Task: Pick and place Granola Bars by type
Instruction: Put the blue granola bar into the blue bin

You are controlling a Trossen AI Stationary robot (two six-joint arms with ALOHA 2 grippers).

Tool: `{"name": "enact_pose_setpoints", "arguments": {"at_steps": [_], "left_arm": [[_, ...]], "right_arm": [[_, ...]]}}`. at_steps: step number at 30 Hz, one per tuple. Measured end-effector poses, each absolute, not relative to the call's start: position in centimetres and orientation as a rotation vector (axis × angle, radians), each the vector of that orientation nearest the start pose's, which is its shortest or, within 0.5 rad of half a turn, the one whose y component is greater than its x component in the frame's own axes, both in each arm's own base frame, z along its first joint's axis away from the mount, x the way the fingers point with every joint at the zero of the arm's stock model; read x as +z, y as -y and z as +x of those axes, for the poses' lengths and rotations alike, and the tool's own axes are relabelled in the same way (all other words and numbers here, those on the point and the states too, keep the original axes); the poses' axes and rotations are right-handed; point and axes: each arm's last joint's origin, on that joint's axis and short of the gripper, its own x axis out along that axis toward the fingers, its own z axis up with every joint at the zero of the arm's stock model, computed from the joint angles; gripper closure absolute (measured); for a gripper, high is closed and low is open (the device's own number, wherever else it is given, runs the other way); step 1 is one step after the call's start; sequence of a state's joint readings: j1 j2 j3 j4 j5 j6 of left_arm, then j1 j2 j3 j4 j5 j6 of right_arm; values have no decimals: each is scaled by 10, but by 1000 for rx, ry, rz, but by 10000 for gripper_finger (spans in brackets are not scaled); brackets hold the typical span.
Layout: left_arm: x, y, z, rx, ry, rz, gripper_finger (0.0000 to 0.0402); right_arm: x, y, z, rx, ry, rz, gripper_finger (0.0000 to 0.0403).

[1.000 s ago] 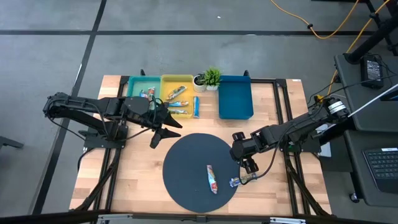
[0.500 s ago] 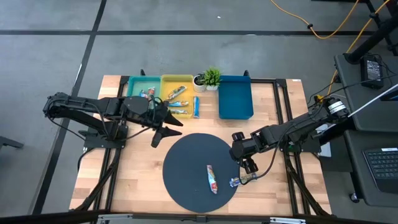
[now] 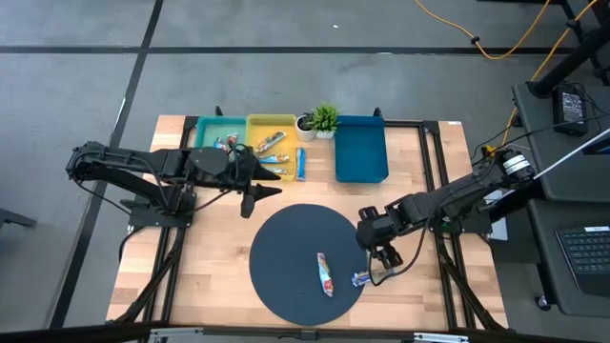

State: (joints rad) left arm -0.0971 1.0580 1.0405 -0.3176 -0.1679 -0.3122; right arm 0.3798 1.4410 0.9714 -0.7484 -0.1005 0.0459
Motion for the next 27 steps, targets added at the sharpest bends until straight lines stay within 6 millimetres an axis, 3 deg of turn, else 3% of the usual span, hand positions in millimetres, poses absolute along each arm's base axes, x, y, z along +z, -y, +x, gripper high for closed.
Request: {"name": "enact_pose_setpoints", "arguments": {"at_steps": [9, 16, 27], "left_arm": [[356, 17, 226, 143, -335, -258, 229], [353, 17, 225, 148, -368, -261, 229], [351, 16, 224, 150, -386, -258, 229]], "right_arm": [[216, -121, 242, 326, -1229, 33, 127], [197, -139, 246, 242, -1294, 149, 127], [161, -164, 244, 207, -1448, 166, 127]]}}
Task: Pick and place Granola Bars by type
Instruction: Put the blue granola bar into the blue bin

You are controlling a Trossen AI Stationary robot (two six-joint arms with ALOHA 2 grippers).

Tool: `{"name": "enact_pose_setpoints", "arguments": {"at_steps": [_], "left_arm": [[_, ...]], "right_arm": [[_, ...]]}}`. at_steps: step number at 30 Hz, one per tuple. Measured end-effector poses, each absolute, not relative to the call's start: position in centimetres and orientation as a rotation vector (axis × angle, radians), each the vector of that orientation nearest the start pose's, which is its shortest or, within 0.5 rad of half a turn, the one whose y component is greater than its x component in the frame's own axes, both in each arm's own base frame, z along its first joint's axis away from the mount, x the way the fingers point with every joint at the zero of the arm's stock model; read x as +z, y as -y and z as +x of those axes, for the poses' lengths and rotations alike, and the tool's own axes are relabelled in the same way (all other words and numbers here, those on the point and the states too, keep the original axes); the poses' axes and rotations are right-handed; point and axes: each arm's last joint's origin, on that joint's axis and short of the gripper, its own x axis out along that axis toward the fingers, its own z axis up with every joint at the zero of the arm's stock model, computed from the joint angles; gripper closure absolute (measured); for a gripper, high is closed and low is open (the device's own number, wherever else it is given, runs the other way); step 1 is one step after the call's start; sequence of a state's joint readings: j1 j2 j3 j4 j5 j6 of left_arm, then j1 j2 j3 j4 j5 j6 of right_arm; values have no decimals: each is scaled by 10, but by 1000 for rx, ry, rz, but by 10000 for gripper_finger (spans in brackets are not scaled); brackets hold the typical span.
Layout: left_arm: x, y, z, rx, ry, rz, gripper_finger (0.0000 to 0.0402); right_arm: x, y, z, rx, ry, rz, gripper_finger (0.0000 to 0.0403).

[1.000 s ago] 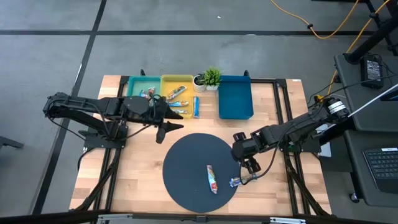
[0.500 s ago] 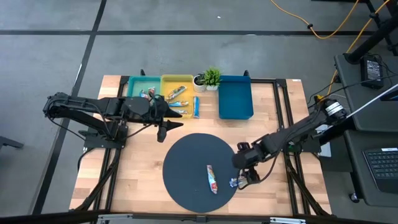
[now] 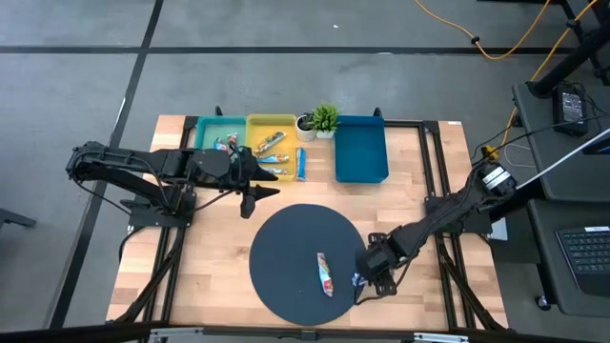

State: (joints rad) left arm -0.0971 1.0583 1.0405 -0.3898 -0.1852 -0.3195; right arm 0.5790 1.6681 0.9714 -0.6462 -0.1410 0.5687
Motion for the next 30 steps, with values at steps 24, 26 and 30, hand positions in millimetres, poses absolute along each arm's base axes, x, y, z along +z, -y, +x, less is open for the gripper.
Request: {"name": "enact_pose_setpoints", "arguments": {"at_steps": [24, 26, 30], "left_arm": [[349, 16, 224, 156, -407, -264, 229], [349, 16, 223, 157, -413, -263, 229], [347, 16, 223, 159, -426, -260, 229]], "right_arm": [[138, -172, 242, 160, -1511, 95, 130], [138, -172, 242, 157, -1510, 93, 138], [137, -171, 242, 149, -1512, 87, 174]]}}
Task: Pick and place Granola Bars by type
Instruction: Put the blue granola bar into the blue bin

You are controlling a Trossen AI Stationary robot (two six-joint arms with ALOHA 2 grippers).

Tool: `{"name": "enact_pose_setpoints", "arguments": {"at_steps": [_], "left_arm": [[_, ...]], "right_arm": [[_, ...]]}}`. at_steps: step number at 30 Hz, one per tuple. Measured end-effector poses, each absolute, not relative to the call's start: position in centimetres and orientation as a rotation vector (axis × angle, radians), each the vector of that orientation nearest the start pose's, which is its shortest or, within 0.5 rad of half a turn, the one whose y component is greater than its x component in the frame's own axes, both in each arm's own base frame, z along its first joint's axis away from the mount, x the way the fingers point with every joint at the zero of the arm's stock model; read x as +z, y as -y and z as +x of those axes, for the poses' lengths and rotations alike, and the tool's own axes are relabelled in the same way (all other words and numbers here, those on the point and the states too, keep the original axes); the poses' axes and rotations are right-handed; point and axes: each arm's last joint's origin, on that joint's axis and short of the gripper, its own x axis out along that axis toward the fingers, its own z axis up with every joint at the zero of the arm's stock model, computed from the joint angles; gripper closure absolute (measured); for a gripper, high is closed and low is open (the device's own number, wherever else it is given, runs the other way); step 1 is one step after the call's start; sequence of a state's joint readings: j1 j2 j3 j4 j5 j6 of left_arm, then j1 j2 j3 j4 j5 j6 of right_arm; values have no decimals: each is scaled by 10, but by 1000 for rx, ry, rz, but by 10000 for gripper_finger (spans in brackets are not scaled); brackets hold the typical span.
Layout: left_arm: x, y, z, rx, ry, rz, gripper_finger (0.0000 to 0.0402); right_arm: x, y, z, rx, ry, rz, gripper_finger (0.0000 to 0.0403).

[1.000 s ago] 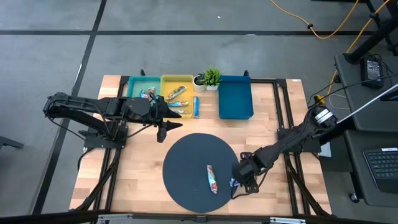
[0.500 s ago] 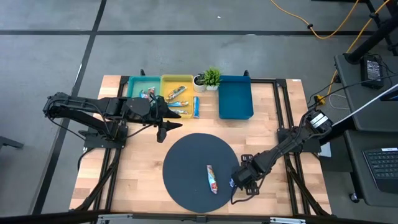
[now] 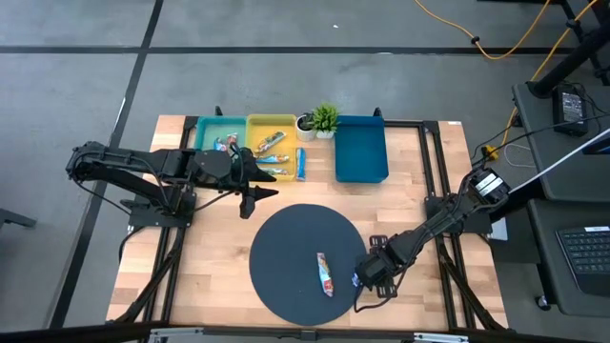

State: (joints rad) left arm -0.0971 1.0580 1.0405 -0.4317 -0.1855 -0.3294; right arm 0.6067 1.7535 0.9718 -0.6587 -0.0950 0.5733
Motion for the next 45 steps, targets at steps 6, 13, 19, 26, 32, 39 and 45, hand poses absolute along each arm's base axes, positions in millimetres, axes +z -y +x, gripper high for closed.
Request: {"name": "enact_pose_setpoints", "arguments": {"at_steps": [6, 13, 19, 26, 32, 39, 45], "left_arm": [[347, 16, 223, 159, -426, -259, 229], [347, 16, 222, 160, -436, -257, 229], [346, 16, 222, 161, -442, -256, 229], [346, 16, 222, 162, -443, -256, 229], [346, 16, 222, 160, -444, -248, 229], [346, 16, 222, 155, -445, -229, 229], [346, 16, 222, 156, -445, -229, 229]], "right_arm": [[137, -170, 242, 113, -1518, 100, 257], [137, -170, 241, 62, -1530, 144, 338], [144, -172, 244, 55, -1554, 156, 352], [160, -176, 250, 52, -1558, 152, 355], [176, -177, 259, 50, -1543, 169, 355], [196, -168, 277, 13, -1496, 212, 355], [223, -153, 299, -42, -1419, 264, 355]]}}
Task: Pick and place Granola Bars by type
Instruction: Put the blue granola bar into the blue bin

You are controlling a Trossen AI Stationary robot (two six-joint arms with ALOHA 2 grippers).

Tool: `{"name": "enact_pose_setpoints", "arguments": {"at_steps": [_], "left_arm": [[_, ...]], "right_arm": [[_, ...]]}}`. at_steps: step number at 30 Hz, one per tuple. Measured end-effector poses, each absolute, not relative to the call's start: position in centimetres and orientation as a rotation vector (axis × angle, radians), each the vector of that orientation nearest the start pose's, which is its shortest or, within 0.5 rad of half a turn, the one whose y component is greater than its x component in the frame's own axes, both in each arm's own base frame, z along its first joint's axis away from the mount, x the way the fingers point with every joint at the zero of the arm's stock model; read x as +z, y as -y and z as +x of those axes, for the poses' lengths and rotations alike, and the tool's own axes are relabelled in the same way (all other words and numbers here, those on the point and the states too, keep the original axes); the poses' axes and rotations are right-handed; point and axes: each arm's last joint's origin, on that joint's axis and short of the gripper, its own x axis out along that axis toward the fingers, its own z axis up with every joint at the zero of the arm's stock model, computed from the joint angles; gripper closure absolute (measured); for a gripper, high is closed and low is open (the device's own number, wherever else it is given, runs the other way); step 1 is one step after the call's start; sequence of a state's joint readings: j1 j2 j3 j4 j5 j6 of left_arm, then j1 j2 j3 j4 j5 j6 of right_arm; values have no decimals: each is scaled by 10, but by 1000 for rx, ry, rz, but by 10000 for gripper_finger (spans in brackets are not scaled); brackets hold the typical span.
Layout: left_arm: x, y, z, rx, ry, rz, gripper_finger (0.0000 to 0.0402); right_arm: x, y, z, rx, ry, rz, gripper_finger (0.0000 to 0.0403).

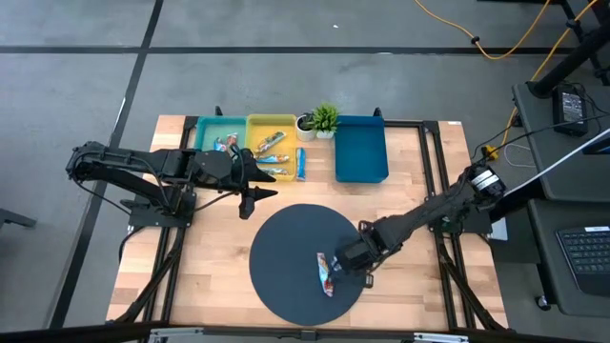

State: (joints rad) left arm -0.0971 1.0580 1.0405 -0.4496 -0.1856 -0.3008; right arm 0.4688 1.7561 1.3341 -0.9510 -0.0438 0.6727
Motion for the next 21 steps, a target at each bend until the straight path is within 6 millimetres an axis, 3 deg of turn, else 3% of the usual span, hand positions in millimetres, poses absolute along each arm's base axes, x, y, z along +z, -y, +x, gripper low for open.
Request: {"name": "enact_pose_setpoints", "arguments": {"at_steps": [11, 16, 21], "left_arm": [[345, 16, 222, 156, -450, -228, 229], [345, 16, 222, 156, -450, -229, 229], [346, 16, 222, 163, -447, -227, 229]], "right_arm": [[284, -115, 336, -192, -1185, 330, 354], [290, -94, 343, -238, -1165, 365, 354], [287, -66, 340, -292, -1251, 322, 354]]}}
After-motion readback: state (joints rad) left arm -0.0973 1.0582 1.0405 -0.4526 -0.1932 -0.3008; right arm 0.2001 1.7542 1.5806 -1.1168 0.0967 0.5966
